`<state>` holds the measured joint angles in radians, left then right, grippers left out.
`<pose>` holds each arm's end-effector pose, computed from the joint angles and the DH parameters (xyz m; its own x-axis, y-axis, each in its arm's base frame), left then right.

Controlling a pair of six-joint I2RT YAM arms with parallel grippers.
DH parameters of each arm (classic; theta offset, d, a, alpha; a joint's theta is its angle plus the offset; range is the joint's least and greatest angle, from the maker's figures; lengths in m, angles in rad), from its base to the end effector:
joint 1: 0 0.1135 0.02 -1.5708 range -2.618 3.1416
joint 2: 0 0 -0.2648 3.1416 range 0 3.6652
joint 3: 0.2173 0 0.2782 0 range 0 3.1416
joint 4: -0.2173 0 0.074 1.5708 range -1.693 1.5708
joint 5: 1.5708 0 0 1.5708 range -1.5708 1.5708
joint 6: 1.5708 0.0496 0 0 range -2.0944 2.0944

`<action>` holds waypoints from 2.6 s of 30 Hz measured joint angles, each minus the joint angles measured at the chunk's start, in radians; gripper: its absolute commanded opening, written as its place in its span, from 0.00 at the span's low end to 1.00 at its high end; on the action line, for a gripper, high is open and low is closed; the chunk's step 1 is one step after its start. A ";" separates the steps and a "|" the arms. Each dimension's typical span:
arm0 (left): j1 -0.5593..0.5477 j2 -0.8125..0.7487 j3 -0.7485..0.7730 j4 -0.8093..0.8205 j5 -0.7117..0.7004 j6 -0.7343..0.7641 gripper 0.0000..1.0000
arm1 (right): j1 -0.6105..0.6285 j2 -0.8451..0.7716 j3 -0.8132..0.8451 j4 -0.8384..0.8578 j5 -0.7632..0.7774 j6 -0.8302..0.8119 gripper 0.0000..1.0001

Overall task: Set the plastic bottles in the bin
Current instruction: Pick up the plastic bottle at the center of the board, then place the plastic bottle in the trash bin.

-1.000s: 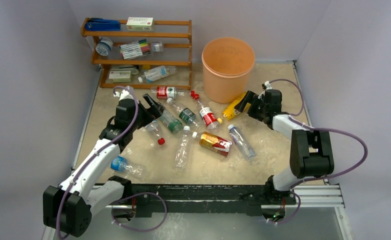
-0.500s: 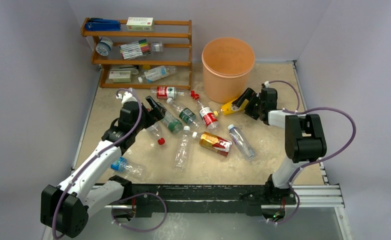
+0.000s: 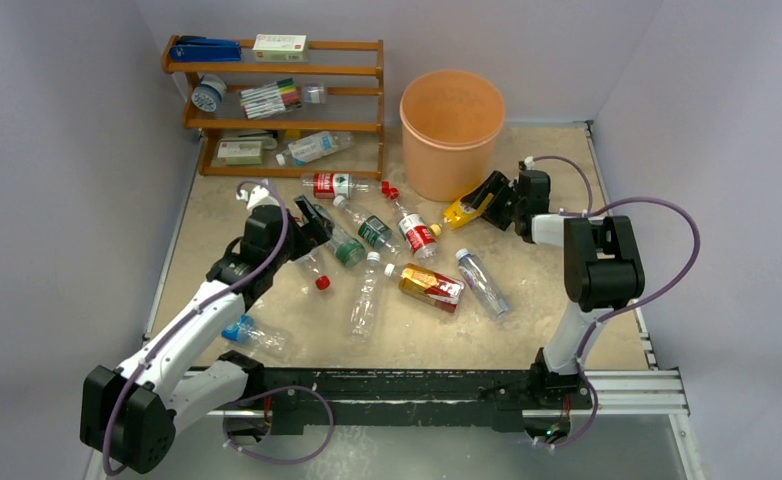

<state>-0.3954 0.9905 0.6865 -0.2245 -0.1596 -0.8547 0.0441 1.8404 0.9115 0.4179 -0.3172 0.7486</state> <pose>0.2413 -0.0922 0.2489 -0.4968 -0.5997 -0.6273 -0.1845 0.7793 -0.5988 0.4058 0.0334 0.1278 -0.5714 0.6221 -0.5352 0.1027 0.7013 0.7054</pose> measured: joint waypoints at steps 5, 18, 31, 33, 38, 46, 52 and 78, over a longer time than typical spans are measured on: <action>0.000 0.074 0.001 -0.003 0.022 0.002 0.97 | 0.001 0.026 0.005 0.047 -0.035 -0.006 0.57; -0.013 0.067 0.082 -0.145 0.055 0.006 0.97 | 0.001 -0.079 -0.087 0.031 -0.057 -0.054 0.45; -0.013 -0.021 0.151 -0.238 0.051 0.000 0.97 | 0.001 -0.404 -0.144 -0.141 -0.008 -0.140 0.40; -0.013 -0.028 0.145 -0.248 0.051 -0.001 0.97 | 0.001 -0.458 -0.145 -0.174 0.005 -0.152 0.39; -0.013 -0.038 0.141 -0.260 0.051 -0.002 0.97 | 0.001 -0.591 -0.145 -0.254 0.036 -0.175 0.38; -0.013 -0.048 0.141 -0.263 0.052 -0.007 0.97 | 0.001 -0.795 -0.140 -0.393 0.053 -0.202 0.39; -0.013 -0.055 0.138 -0.262 0.053 -0.018 0.97 | 0.001 -0.835 -0.027 -0.495 0.068 -0.222 0.39; -0.013 -0.183 0.123 -0.320 0.052 -0.040 0.97 | 0.001 -0.368 0.636 -0.413 0.064 -0.179 0.42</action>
<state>-0.4084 0.8074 0.8093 -0.5442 -0.1078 -0.8944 0.0452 1.4723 1.5478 0.0048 -0.2535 0.5694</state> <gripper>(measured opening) 0.968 0.598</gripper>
